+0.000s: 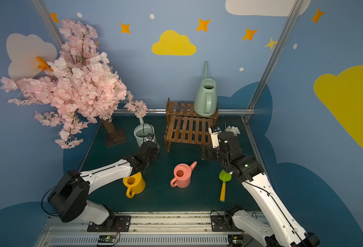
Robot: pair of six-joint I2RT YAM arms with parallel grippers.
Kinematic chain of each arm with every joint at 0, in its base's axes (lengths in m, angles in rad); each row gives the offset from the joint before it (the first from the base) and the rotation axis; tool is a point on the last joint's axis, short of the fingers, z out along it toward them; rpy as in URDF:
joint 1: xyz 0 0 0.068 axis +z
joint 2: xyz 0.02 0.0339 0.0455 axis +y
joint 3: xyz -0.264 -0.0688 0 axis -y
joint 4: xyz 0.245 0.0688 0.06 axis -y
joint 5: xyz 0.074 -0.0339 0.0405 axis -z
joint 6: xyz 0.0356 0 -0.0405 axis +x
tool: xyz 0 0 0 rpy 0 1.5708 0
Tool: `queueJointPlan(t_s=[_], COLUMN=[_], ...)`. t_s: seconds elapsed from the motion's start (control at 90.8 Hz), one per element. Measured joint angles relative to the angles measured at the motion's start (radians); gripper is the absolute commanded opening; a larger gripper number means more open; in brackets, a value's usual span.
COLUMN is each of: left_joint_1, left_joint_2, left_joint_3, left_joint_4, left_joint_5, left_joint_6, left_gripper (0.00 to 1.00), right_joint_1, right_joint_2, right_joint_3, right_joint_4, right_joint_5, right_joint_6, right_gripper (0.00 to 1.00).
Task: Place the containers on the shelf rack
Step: 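Pick up a container from the center of the board.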
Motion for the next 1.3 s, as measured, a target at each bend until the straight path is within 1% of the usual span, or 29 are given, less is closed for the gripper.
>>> queueJointPlan(t_s=[0.077, 0.132, 0.319, 0.429, 0.76, 0.903, 1.09, 1.299], left_joint_1=[0.003, 0.004, 0.004, 0.005, 0.01, 0.016, 0.027, 0.04], left_joint_2=[0.011, 0.014, 0.008, -0.025, -0.135, -0.137, -0.154, -0.157], left_joint_3=[0.0, 0.0, -0.008, -0.022, -0.011, 0.047, 0.106, 0.193], left_joint_4=[0.01, 0.013, 0.018, 0.006, -0.124, -0.203, -0.264, -0.337], left_joint_5=[-0.01, -0.011, -0.004, 0.009, 0.078, 0.132, 0.192, 0.239], left_joint_6=[0.002, 0.009, 0.016, 0.023, 0.043, 0.045, 0.045, 0.048], left_gripper=[0.35, 0.31, 0.22, 0.17, 0.16, 0.16, 0.17, 0.17], right_joint_1=[0.0, 0.0, 0.0, 0.0, 0.0, 0.0, 0.0, 0.0], right_joint_2=[0.001, 0.001, 0.001, 0.0, -0.018, -0.029, -0.04, -0.053], right_joint_3=[0.0, 0.0, -0.008, -0.013, -0.027, -0.034, -0.04, -0.043], right_joint_4=[0.001, 0.001, 0.007, 0.01, 0.022, 0.026, 0.029, 0.03], right_joint_5=[0.002, 0.003, 0.004, 0.005, 0.008, 0.008, 0.01, 0.011], right_joint_6=[0.002, 0.003, 0.003, 0.004, 0.007, 0.007, 0.008, 0.01], right_gripper=[0.98, 0.98, 0.98, 0.98, 0.98, 0.98, 0.98, 0.98])
